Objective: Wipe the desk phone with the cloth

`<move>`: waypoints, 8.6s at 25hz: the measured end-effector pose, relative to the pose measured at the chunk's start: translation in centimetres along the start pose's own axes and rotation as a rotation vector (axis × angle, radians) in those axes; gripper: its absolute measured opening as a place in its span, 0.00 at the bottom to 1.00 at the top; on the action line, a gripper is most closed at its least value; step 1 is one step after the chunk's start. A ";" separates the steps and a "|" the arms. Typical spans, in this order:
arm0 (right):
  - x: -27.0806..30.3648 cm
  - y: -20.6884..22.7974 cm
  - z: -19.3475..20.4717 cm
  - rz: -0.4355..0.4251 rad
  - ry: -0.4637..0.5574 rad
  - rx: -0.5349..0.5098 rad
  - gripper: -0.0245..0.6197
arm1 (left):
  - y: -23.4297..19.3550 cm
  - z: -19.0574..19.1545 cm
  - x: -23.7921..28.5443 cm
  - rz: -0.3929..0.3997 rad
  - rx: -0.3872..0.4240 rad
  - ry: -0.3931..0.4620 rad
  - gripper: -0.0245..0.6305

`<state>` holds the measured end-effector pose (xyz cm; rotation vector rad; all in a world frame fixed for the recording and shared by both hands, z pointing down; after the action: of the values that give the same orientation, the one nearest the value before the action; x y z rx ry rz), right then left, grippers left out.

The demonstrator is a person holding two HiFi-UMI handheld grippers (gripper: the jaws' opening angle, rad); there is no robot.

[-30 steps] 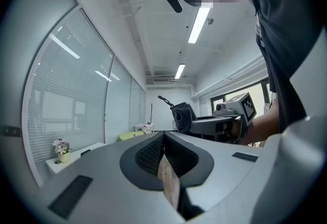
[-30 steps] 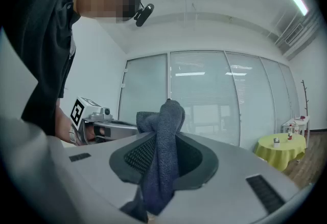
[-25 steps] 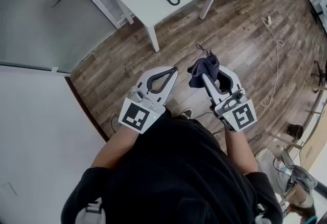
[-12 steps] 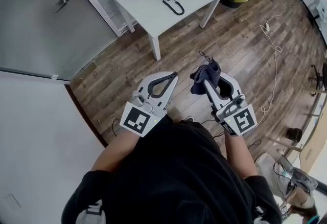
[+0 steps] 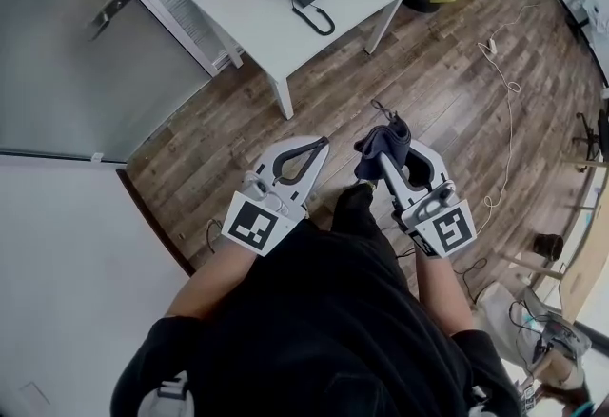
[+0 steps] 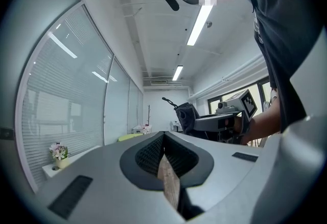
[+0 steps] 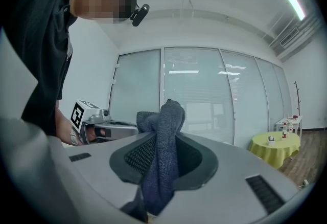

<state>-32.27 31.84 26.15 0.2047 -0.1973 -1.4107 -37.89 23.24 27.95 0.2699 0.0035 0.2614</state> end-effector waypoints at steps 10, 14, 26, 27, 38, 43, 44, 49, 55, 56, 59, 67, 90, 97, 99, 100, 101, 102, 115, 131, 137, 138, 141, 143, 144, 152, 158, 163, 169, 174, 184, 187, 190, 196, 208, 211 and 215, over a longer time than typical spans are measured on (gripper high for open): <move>1.0 11.0 -2.0 -0.061 -0.016 0.020 0.21 | -1.7 0.4 10.5 -0.039 0.013 -0.025 0.05; 0.7 15.9 -3.2 -0.092 -0.022 0.023 0.21 | -1.6 0.5 15.8 -0.052 0.008 -0.052 0.05; -0.2 27.5 -5.9 -0.181 -0.037 0.023 0.21 | -1.6 -0.1 27.5 -0.130 -0.001 -0.091 0.05; -0.3 28.1 -5.9 -0.188 -0.041 0.028 0.21 | -1.6 -0.1 28.0 -0.135 -0.001 -0.096 0.05; 2.5 32.3 -6.7 -0.231 -0.058 0.048 0.21 | -4.1 0.8 31.8 -0.167 -0.005 -0.105 0.05; 5.0 34.2 -7.3 -0.227 -0.054 0.050 0.21 | -7.0 2.0 33.2 -0.177 -0.003 -0.095 0.05; 5.6 34.7 -7.3 -0.221 -0.061 0.041 0.21 | -7.6 2.3 33.5 -0.177 -0.006 -0.095 0.05; 9.9 36.6 -7.5 -0.227 -0.087 0.026 0.21 | -11.6 4.0 35.4 -0.180 -0.028 -0.076 0.05; 17.4 37.9 -7.8 -0.268 -0.126 0.010 0.20 | -18.0 6.5 36.8 -0.211 -0.049 -0.072 0.05; 18.7 38.1 -7.8 -0.277 -0.134 0.007 0.20 | -19.1 6.9 36.9 -0.215 -0.051 -0.074 0.05; 22.2 38.5 -7.8 -0.287 -0.152 -0.002 0.20 | -22.0 7.8 37.2 -0.227 -0.056 -0.073 0.05; 30.6 39.4 -6.8 -0.319 -0.212 -0.006 0.20 | -29.7 11.0 36.7 -0.284 -0.093 -0.093 0.05; 48.8 45.2 -3.0 -0.803 -0.426 -0.078 0.21 | -41.8 17.6 37.0 -0.807 -0.146 -0.312 0.05; 52.2 46.7 0.5 -0.911 -0.482 -0.159 0.21 | -42.2 19.7 37.9 -0.965 -0.183 -0.360 0.05; 52.8 47.0 1.9 -0.918 -0.503 -0.185 0.21 | -42.4 20.8 37.9 -0.991 -0.187 -0.387 0.05; 53.1 47.0 2.7 -0.920 -0.514 -0.196 0.21 | -42.5 21.4 37.8 -0.999 -0.189 -0.408 0.05; 53.5 47.0 3.6 -0.921 -0.527 -0.211 0.21 | -42.6 22.1 37.7 -1.007 -0.190 -0.425 0.05; 53.8 47.0 4.5 -0.923 -0.541 -0.229 0.21 | -42.6 22.8 37.6 -1.015 -0.193 -0.436 0.05; 58.8 45.5 15.1 -0.967 -0.629 -0.698 0.21 | -44.0 32.5 35.7 -1.060 -0.302 -0.490 0.05; 64.0 44.1 21.9 -1.001 -0.641 -0.908 0.21 | -46.0 38.3 34.3 -1.046 -0.378 -0.534 0.05; 62.9 44.4 22.5 -1.004 -0.683 -0.846 0.21 | -45.5 39.1 34.3 -1.023 -0.404 -0.537 0.05; 62.5 44.5 22.7 -1.008 -0.691 -0.843 0.21 | -45.4 39.1 34.4 -1.018 -0.406 -0.537 0.05; 61.1 44.7 23.4 -1.020 -0.714 -0.838 0.21 | -45.0 39.2 34.7 -1.002 -0.408 -0.540 0.05; 60.2 44.9 23.8 -1.026 -0.725 -0.837 0.21 | -44.7 39.2 34.9 -0.995 -0.408 -0.543 0.05; 59.9 44.9 23.9 -1.025 -0.729 -0.835 0.21 | -44.6 39.2 34.9 -0.992 -0.409 -0.544 0.05; 58.3 45.1 24.4 -1.000 -0.736 -0.823 0.21 | -43.3 39.2 35.5 -0.973 -0.413 -0.534 0.05; 55.8 45.6 25.6 -1.002 -0.763 -0.823 0.21 | -42.0 39.1 35.5 -0.963 -0.419 -0.529 0.05; 54.2 46.0 26.3 -0.986 -0.778 -0.805 0.21 | -41.1 39.3 35.5 -0.956 -0.425 -0.524 0.05; 52.5 46.3 27.2 -0.966 -0.801 -0.784 0.21 | -40.1 39.5 35.5 -0.940 -0.436 -0.528 0.05; 50.6 46.7 28.1 -0.969 -0.834 -0.792 0.21 | -39.8 39.4 35.6 -0.928 -0.431 -0.529 0.05; 49.3 46.2 27.2 -0.988 -0.857 -0.832 0.21 | -40.2 38.3 34.2 -0.946 -0.419 -0.525 0.05; 50.3 45.1 25.2 -0.987 -0.805 -0.836 0.21 | -40.9 37.6 33.5 -0.961 -0.409 -0.524 0.05; 52.3 44.0 23.5 -0.974 -0.760 -0.837 0.21 | -41.8 37.1 32.8 -0.972 -0.392 -0.528 0.05; 56.3 41.8 22.5 -0.972 -0.707 -0.882 0.21 | -44.0 37.3 31.8 -0.993 -0.381 -0.524 0.05; 62.4 39.5 22.3 -0.962 -0.659 -0.950 0.21 | -46.5 39.9 30.5 -0.994 -0.408 -0.545 0.05; 63.3 39.6 23.0 -0.959 -0.670 -0.962 0.21 | -46.7 40.5 30.2 -0.992 -0.414 -0.547 0.05; 63.3 39.6 23.3 -0.966 -0.674 -0.955 0.21 | -46.9 40.9 29.9 -0.988 -0.431 -0.552 0.05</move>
<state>9.01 -25.49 59.83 -1.1166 0.0682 -2.3274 4.53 -23.46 55.92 -0.1156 -0.4504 -0.7955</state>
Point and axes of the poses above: the fingertips, and each gripper's own axes: x forward along the fingers, y to its right, z out of its underside, the point moved 1 cm from there along -x, backward along the fingers, and after that the axes turned 15 degrees about x, right-handed, at the moved point
